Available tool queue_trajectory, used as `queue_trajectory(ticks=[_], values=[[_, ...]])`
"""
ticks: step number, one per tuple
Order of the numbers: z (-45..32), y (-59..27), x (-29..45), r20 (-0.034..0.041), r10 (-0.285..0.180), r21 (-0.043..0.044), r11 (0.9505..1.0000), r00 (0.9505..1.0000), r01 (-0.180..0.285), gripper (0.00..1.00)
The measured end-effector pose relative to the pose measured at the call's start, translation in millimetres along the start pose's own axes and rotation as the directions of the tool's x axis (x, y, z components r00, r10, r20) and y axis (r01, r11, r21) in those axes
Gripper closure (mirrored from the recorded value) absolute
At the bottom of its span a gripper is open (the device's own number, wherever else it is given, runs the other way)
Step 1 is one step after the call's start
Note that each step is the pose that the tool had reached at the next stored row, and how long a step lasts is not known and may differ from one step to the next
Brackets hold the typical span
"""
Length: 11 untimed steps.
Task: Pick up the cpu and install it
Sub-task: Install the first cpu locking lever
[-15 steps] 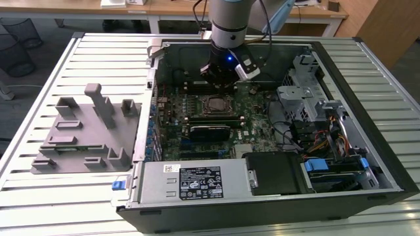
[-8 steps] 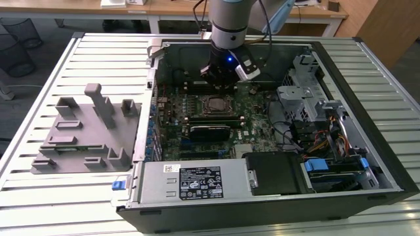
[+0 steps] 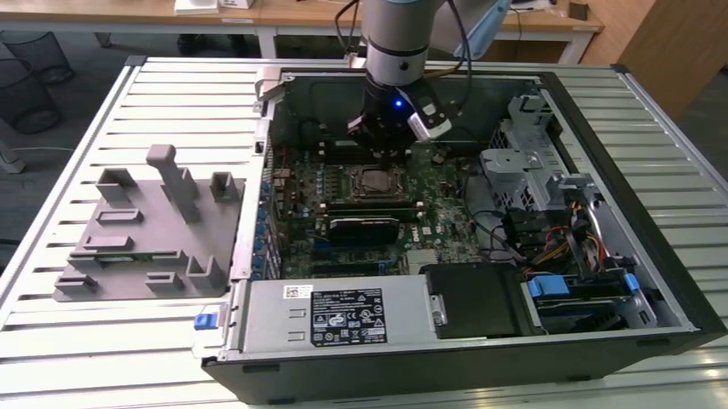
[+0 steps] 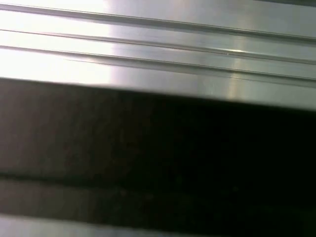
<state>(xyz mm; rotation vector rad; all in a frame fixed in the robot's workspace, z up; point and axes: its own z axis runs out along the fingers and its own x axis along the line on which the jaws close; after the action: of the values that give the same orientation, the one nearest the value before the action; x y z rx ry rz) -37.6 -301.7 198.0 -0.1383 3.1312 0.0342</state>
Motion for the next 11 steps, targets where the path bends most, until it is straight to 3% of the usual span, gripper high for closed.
queue_trajectory(ticks=[5, 11], values=[[1.0, 0.0, -0.1, 0.0001, 0.0, 0.0016, 1.0, 1.0, 0.0, 0.89], [-3.5, 0.2, -0.2, 0.0006, 0.0, 0.0003, 1.0, 1.0, 0.0, 0.89]])
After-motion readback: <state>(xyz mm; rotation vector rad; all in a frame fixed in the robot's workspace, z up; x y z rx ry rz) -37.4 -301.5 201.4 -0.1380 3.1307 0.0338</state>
